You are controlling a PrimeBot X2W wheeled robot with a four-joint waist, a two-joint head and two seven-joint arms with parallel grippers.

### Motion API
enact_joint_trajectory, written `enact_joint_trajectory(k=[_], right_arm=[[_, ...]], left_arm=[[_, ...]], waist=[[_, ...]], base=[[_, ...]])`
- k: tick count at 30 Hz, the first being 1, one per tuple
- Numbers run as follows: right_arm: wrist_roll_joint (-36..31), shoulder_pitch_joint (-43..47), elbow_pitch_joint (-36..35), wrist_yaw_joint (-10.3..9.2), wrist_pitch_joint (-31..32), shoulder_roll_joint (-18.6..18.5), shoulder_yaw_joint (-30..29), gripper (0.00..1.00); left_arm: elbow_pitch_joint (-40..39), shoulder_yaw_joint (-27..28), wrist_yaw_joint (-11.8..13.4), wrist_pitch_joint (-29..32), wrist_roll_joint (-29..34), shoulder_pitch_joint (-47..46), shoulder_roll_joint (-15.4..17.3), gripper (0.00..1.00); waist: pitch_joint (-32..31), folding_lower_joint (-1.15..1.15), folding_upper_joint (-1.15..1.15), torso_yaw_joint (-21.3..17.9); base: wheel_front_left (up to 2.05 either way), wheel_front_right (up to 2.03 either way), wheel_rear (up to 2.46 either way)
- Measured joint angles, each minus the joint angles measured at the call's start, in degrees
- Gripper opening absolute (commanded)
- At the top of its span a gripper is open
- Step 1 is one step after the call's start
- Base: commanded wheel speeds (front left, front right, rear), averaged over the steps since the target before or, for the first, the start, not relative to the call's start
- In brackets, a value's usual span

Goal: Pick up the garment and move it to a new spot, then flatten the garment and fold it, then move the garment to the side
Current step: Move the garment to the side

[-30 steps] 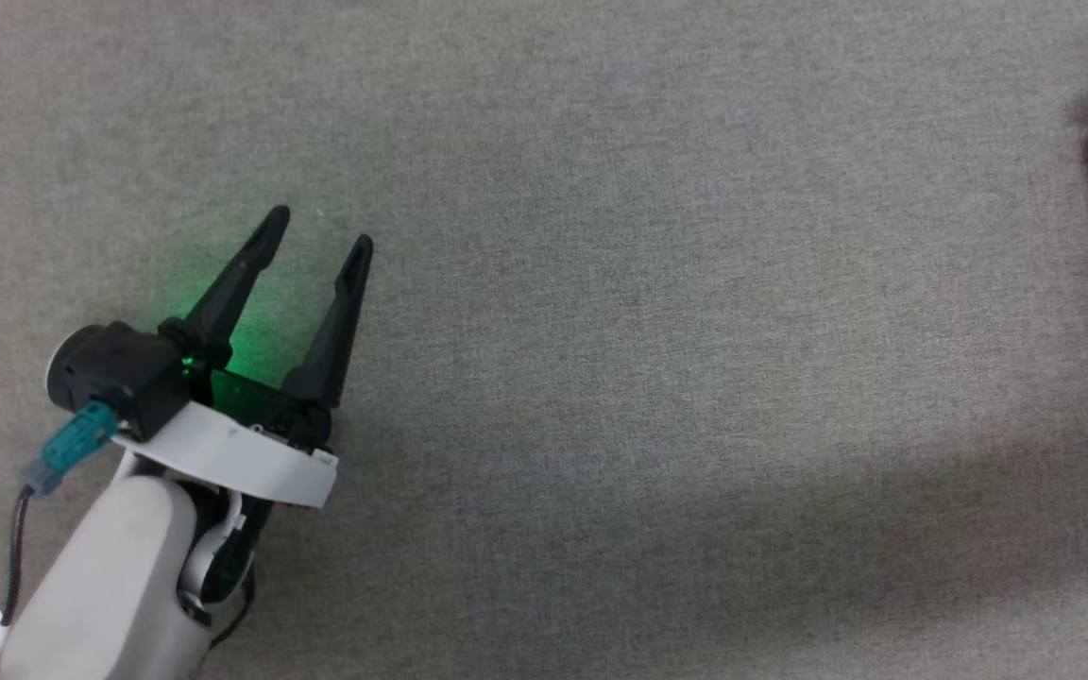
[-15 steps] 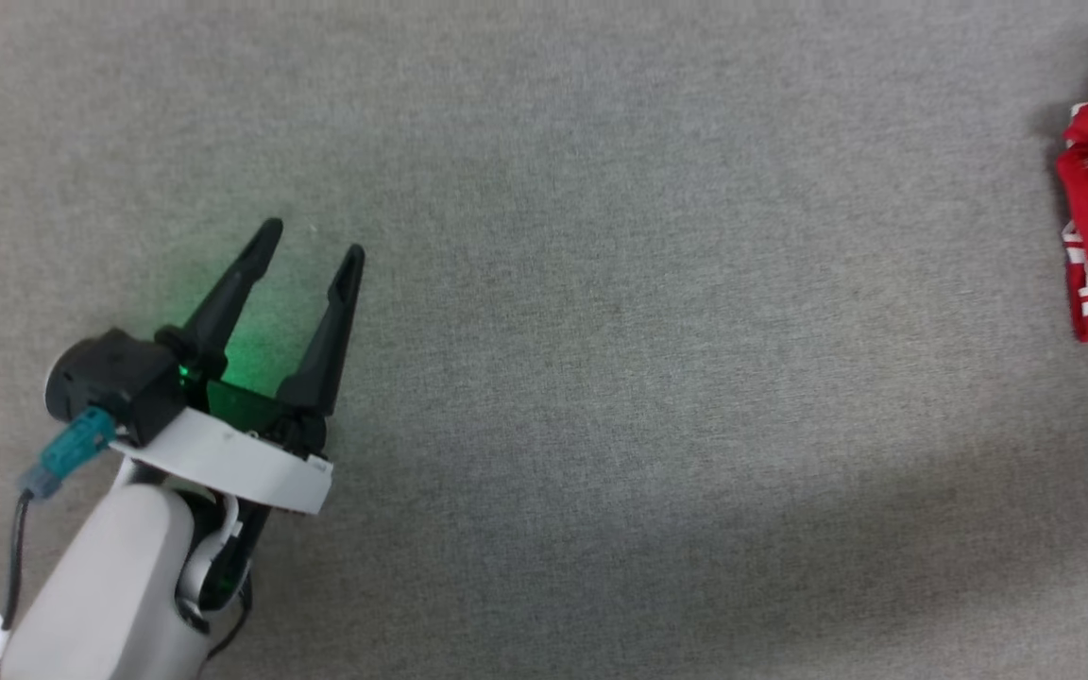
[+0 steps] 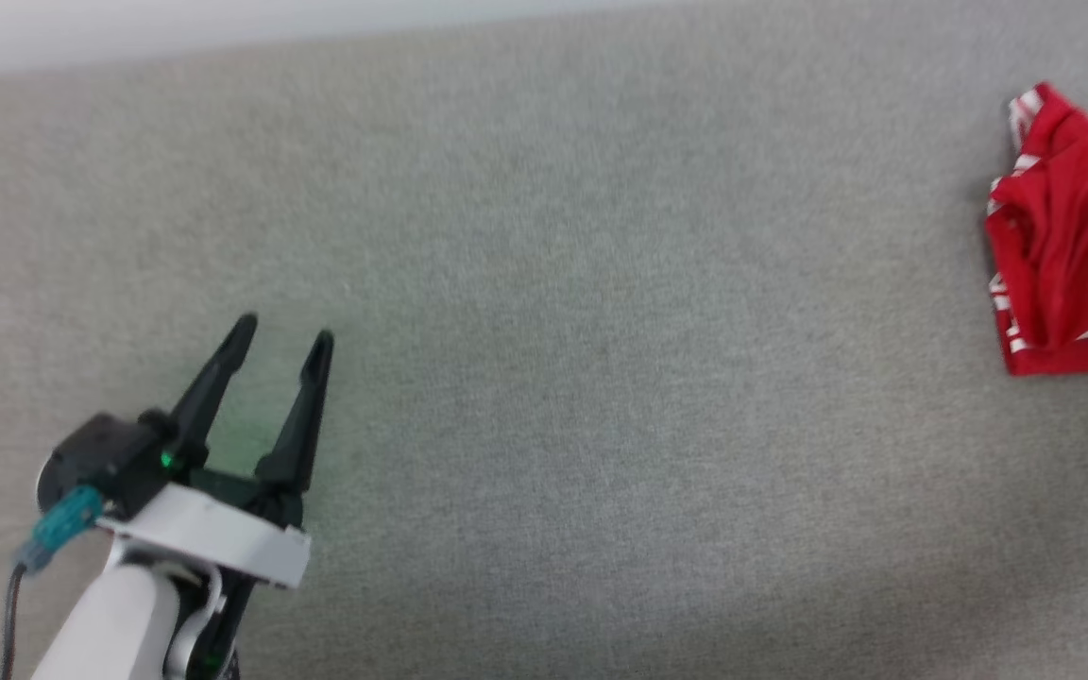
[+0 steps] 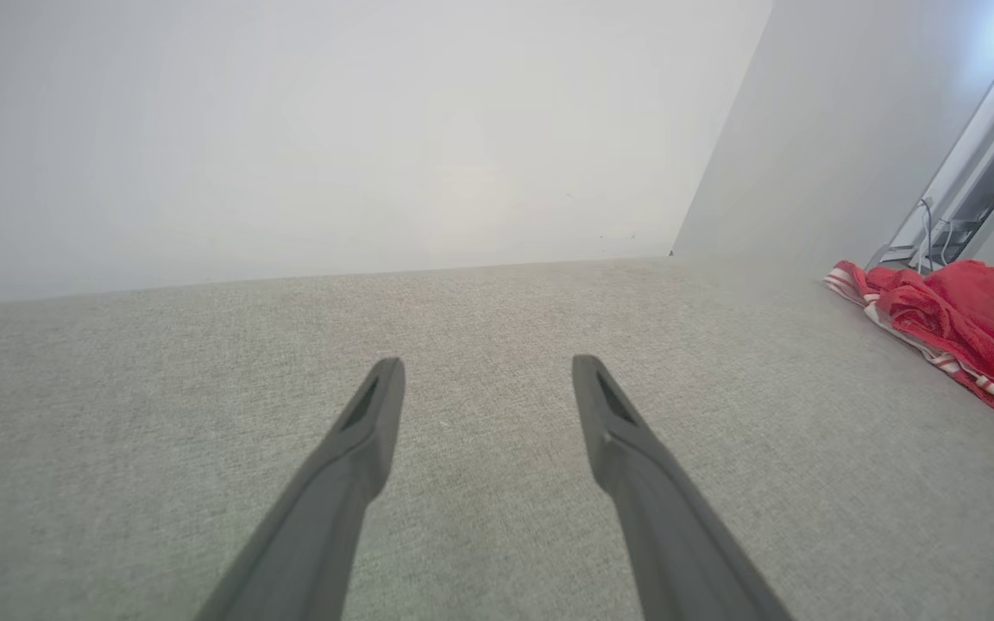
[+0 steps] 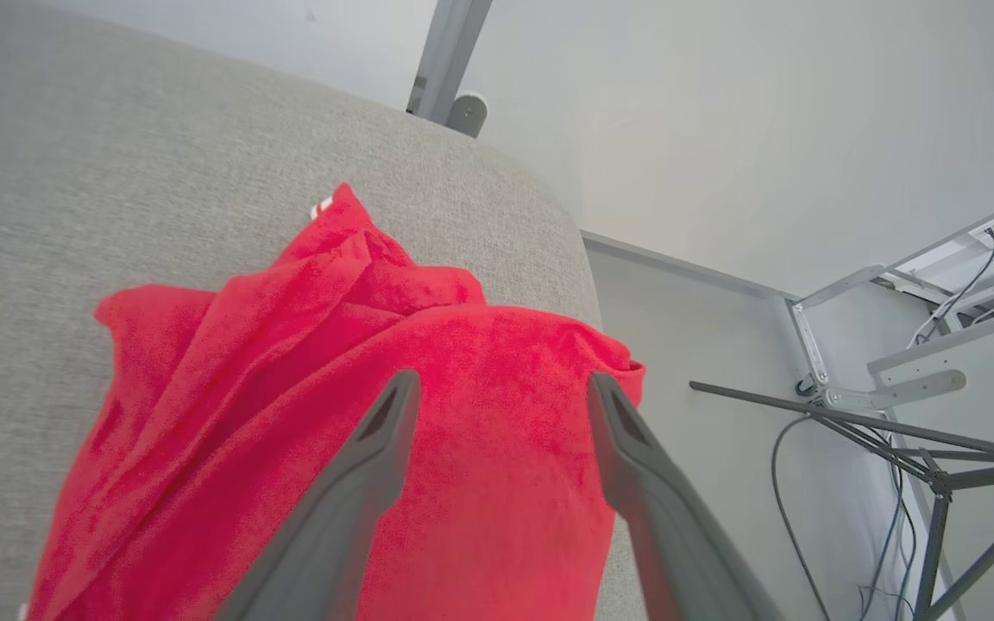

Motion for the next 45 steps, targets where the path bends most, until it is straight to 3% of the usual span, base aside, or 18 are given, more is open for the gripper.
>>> enact_joint_trajectory(k=[13,26,36,45], right_arm=[[4.6,11.2,-1.9,0.0,-10.9,5.2,-1.3,1.0],[7.8,26.4,-9.2,0.0,-16.3,9.1,-3.6,1.0],[2.5,36.1,-20.7,0.0,-16.5,12.5,-12.8,1.0],[-4.3,45.9,-31.1,0.0,-16.5,16.8,-20.6,1.0]], left_arm=[[0.5,7.1,0.0,0.0,0.7,11.0,-0.4,1.0],[-0.5,14.7,0.0,0.0,2.7,21.0,-1.9,1.0],[-1.7,18.5,0.0,0.0,3.6,25.6,-3.7,1.0],[-1.3,19.8,0.0,0.0,2.6,26.8,-3.4,1.0]], waist=[[-11.2,0.0,0.0,1.8],[-19.6,0.0,0.0,6.1],[-22.5,0.0,0.0,8.2],[-23.3,0.0,0.0,8.0]], base=[[0.0,0.0,0.0],[0.0,0.0,0.0],[0.0,0.0,0.0],[0.0,0.0,0.0]])
